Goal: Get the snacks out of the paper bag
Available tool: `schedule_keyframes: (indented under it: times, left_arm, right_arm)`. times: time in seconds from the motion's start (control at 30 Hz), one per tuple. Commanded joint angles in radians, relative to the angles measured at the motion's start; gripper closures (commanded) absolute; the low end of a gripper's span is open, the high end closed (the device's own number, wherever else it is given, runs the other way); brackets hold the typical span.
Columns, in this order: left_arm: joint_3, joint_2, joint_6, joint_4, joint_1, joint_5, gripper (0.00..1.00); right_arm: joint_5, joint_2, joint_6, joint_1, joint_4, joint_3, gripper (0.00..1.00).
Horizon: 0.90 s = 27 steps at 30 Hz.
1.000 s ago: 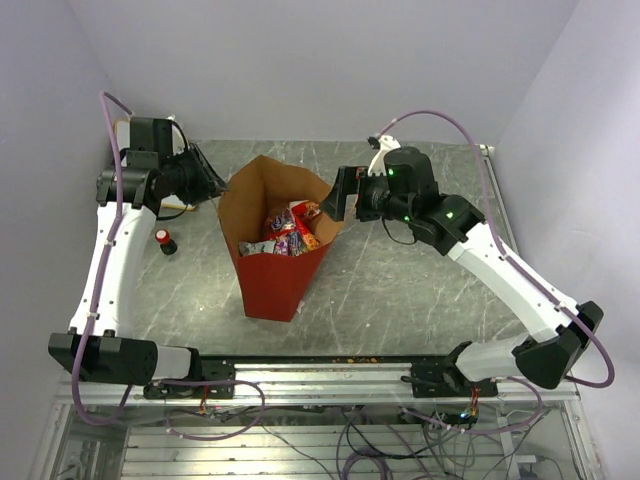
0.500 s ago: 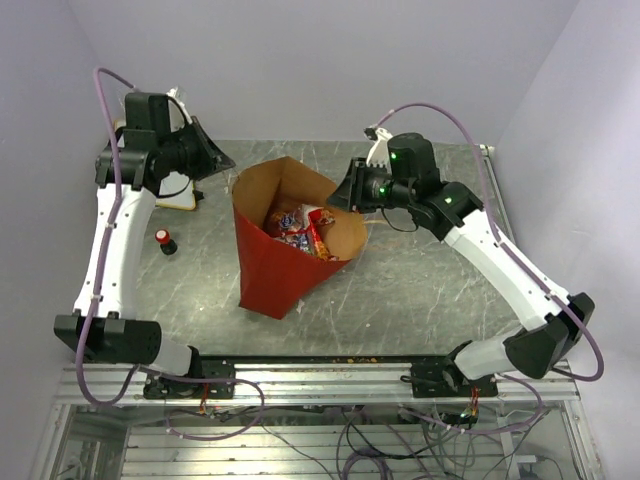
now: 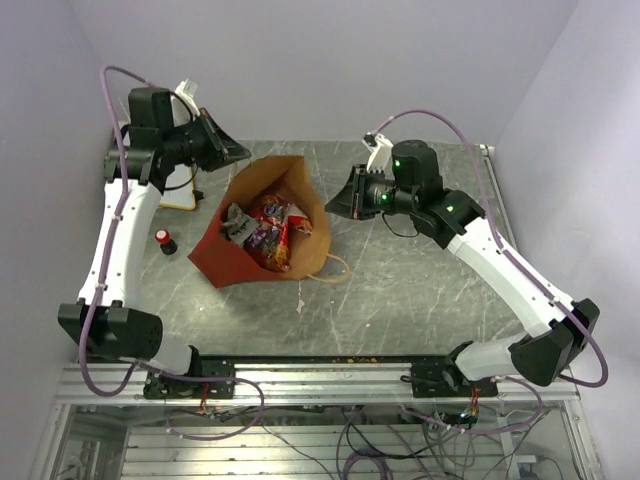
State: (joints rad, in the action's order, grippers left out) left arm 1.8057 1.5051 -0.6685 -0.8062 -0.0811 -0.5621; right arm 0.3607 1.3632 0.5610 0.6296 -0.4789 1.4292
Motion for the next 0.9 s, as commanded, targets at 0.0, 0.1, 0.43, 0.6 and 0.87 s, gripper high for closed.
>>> schedule_keyframes:
  times: [0.0,0.1,0.43,0.6,0.87]
  left_arm:
    - [-0.188,-0.136,-0.172,0.283,0.006,-0.144,0.93]
    - [-0.271,-0.174,-0.221,0.320,0.004,-0.155,0.93]
    - [-0.148,-0.161,-0.118,0.047,0.004,-0.060,0.93]
    - [-0.210,-0.198,-0.185,0.074,0.004,-0.061,0.93]
    - [-0.326,-0.277,-0.231,0.130,0.004,-0.022,0.93]
  right_arm:
    - [-0.021,-0.004,-0.059,0.006,-0.053,-0.011,0.83]
    - [-0.055,0.015,-0.079,0.031,-0.082,-0.015,0.76]
    - [-0.149,0.207,-0.062,0.184,-0.120,0.116,0.62]
    - [-0.239,0.312,0.007,0.218,-0.124,0.145,0.61]
    - [-0.513,0.389,0.216,0.295,-0.115,0.112,0.58]
